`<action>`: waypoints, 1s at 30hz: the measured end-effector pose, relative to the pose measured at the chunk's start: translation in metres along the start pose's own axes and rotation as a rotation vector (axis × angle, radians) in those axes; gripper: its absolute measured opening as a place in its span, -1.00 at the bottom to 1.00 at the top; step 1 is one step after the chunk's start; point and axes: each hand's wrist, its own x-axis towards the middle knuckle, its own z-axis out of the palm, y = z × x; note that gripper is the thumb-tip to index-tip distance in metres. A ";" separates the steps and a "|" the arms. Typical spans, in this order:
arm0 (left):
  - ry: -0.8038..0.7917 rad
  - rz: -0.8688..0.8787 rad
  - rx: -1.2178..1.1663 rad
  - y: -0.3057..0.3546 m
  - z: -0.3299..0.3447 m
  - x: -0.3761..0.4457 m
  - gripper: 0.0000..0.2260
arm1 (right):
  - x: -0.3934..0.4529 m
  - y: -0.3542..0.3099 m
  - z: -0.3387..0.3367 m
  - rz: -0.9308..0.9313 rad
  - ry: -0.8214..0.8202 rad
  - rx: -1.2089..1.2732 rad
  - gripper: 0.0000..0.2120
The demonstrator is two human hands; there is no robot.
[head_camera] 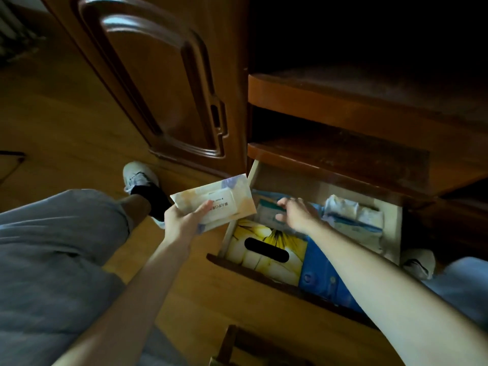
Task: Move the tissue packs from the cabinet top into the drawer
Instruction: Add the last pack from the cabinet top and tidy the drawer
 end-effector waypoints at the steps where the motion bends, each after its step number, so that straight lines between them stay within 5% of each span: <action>1: 0.014 -0.016 -0.003 -0.003 -0.003 0.003 -0.81 | 0.007 -0.002 0.005 -0.017 -0.018 -0.060 -0.63; 6: 0.046 -0.033 0.014 -0.009 -0.002 0.011 -0.75 | 0.020 -0.002 0.015 -0.041 -0.036 -0.240 -0.53; 9: 0.026 -0.017 0.034 -0.011 0.004 0.011 -0.79 | 0.015 0.004 0.014 -0.054 -0.053 -0.222 -0.63; 14: 0.041 0.023 0.080 -0.011 0.005 0.008 -0.83 | -0.009 0.009 0.006 -0.096 -0.036 -0.004 -0.52; 19: 0.001 0.161 0.258 -0.004 0.010 0.007 -0.74 | -0.034 0.012 -0.046 -0.202 -0.014 0.350 -0.74; 24: -0.375 0.033 0.320 0.010 0.041 -0.005 -0.93 | -0.069 -0.023 -0.083 -0.413 -0.098 0.303 -0.65; 30: -0.600 -0.131 0.227 0.029 0.058 -0.027 -0.56 | -0.096 -0.036 -0.093 -0.386 -0.060 0.455 -0.38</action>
